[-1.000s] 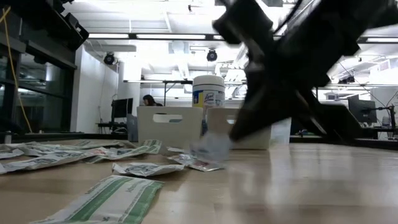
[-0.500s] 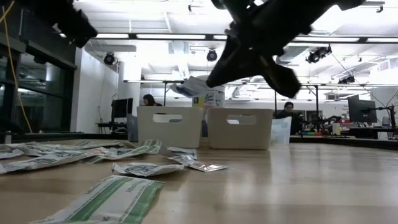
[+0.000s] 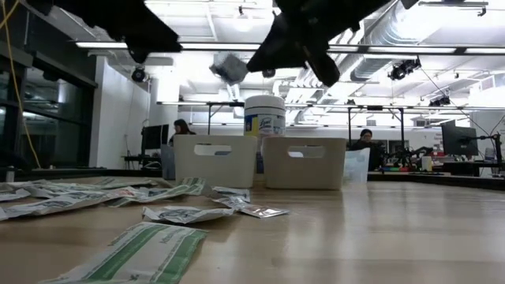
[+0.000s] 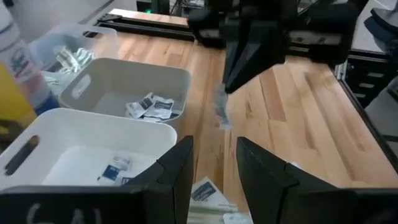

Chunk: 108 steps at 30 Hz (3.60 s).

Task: Pick & Place First Aid Supplies
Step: Put the alcohol wipe into the white bin

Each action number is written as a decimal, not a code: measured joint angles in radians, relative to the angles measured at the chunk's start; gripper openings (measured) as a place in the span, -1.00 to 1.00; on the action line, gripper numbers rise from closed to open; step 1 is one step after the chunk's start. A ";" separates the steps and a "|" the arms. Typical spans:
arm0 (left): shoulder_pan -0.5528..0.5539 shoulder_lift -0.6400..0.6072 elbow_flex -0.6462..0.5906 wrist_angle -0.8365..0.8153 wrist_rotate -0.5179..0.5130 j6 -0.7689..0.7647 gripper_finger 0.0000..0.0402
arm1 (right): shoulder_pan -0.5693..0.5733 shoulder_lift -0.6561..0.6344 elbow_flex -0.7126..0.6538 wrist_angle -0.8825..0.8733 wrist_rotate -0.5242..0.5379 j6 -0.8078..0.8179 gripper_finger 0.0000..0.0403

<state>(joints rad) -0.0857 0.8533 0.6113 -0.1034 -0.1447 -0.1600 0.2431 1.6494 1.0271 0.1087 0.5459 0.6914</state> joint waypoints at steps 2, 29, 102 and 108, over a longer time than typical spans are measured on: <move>0.000 0.053 0.000 0.052 0.008 0.001 -0.41 | -0.002 -0.014 0.000 0.009 0.018 -0.064 -1.00; 0.000 0.310 0.000 0.452 0.038 -0.089 -0.41 | -0.013 -0.058 0.000 0.032 -0.012 -0.395 -1.00; 0.614 0.309 0.000 0.004 0.618 0.126 -1.00 | -0.206 -0.353 0.000 -0.180 -0.152 -0.217 -0.14; 0.664 0.309 0.000 -0.006 0.678 0.212 -1.00 | -0.206 -0.353 0.000 -0.181 -0.152 -0.162 -0.14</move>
<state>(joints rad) 0.5779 1.1625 0.6117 -0.1090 0.5329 0.0520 0.0372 1.2961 1.0275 -0.0727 0.3939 0.5295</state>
